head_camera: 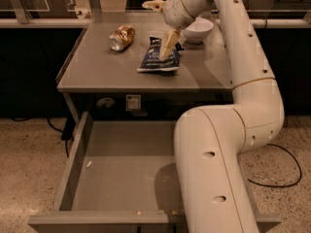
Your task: Place orange can into top drawer
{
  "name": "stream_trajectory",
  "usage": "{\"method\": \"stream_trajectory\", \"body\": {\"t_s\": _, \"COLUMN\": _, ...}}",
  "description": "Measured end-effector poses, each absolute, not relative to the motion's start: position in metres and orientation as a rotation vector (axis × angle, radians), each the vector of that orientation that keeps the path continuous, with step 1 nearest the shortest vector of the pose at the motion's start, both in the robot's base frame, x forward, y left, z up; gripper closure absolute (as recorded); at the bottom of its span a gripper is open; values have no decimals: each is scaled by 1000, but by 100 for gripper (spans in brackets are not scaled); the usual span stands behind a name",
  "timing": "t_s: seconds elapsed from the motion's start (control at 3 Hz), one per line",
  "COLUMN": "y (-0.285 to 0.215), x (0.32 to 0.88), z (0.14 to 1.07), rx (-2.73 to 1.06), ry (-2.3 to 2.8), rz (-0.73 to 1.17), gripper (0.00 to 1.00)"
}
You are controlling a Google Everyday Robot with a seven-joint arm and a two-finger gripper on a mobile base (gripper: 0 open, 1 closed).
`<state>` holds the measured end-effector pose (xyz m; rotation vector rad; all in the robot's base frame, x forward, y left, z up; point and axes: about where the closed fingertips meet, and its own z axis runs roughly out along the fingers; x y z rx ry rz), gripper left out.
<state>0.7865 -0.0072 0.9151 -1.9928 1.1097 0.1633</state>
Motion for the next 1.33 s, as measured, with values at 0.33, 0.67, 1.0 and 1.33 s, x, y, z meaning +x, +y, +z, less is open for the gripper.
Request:
{"method": "stream_trajectory", "body": {"t_s": 0.33, "y": 23, "x": 787, "z": 891, "rx": -1993, "ry": 1062, "rz": 262, "gripper": 0}}
{"method": "stream_trajectory", "body": {"t_s": 0.67, "y": 23, "x": 787, "z": 891, "rx": -1993, "ry": 1062, "rz": 262, "gripper": 0}}
{"method": "stream_trajectory", "body": {"t_s": 1.0, "y": 34, "x": 795, "z": 887, "rx": -1998, "ry": 1024, "rz": 234, "gripper": 0}}
{"method": "stream_trajectory", "body": {"t_s": 1.33, "y": 55, "x": 799, "z": 875, "rx": -2047, "ry": 939, "rz": 209, "gripper": 0}}
